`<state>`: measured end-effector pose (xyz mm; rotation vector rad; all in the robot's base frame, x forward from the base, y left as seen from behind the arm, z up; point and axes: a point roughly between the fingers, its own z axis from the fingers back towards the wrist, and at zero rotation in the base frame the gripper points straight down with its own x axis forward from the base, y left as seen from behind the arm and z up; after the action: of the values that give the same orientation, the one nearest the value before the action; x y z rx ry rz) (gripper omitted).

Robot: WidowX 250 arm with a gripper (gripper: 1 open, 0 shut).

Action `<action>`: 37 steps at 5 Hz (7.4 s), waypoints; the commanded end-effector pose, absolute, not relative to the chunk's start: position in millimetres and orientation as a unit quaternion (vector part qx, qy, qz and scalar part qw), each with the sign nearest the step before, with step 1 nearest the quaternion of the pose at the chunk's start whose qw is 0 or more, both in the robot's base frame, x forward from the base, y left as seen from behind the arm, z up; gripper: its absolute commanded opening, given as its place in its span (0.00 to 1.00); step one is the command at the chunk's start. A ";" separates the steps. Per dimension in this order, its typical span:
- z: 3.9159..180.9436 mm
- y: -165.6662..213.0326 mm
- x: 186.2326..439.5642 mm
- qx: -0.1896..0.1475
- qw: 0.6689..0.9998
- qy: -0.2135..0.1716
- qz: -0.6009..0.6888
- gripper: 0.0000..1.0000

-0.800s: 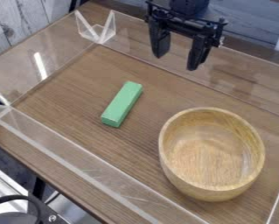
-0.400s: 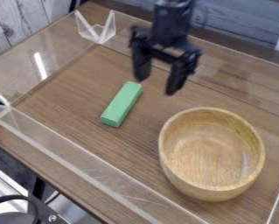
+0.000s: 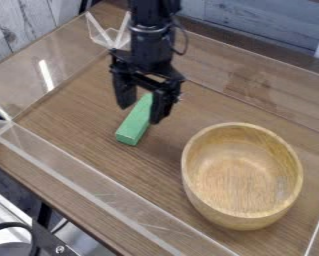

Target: Put the green block in the brown bowl

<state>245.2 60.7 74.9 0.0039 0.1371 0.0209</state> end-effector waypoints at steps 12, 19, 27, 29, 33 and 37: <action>64.0 74.3 265.9 -0.038 0.999 0.002 0.026 1.00; 40.3 80.3 269.2 -0.029 0.998 0.021 0.042 0.00; 82.7 78.8 286.2 -0.035 0.998 -0.020 0.045 1.00; 55.6 90.3 279.5 -0.017 0.999 -0.004 0.051 1.00; 27.8 91.4 276.7 -0.006 0.998 0.014 0.056 0.00; 50.1 85.3 274.6 -0.019 0.997 0.018 0.067 0.00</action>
<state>261.2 81.7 30.0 -0.0576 0.1149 0.1382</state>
